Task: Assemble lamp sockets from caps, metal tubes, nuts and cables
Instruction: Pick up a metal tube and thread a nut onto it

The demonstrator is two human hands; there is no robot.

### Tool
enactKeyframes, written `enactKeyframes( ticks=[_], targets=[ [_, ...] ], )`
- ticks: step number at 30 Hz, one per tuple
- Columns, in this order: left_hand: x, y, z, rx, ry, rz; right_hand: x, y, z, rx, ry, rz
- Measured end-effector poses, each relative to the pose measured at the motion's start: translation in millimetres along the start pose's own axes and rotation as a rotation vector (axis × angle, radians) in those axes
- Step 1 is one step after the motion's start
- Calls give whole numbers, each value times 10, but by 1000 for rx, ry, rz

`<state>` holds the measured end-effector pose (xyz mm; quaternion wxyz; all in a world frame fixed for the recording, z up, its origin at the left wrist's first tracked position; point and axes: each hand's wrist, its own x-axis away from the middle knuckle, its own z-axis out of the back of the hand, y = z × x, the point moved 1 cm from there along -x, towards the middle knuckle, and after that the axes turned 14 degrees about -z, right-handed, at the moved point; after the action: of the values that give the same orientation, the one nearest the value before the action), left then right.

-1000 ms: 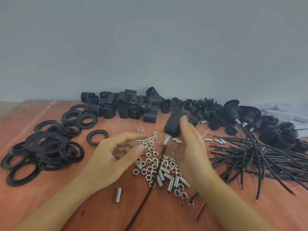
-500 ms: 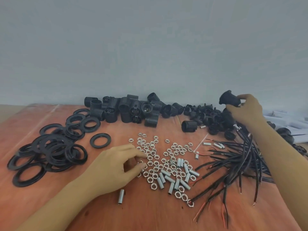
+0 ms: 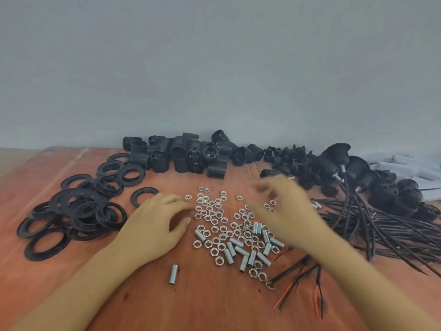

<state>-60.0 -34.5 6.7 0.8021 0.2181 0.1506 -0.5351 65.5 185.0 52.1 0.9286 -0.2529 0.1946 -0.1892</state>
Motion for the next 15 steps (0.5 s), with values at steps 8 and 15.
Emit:
enactKeyframes(
  ticks=[8, 15],
  targets=[
    [-20, 37, -39, 25, 27, 51, 355, -17, -410, 167, -214, 149],
    [-53, 47, -46, 68, 49, 152, 367, 122, -435, -58, -193, 25]
  ],
)
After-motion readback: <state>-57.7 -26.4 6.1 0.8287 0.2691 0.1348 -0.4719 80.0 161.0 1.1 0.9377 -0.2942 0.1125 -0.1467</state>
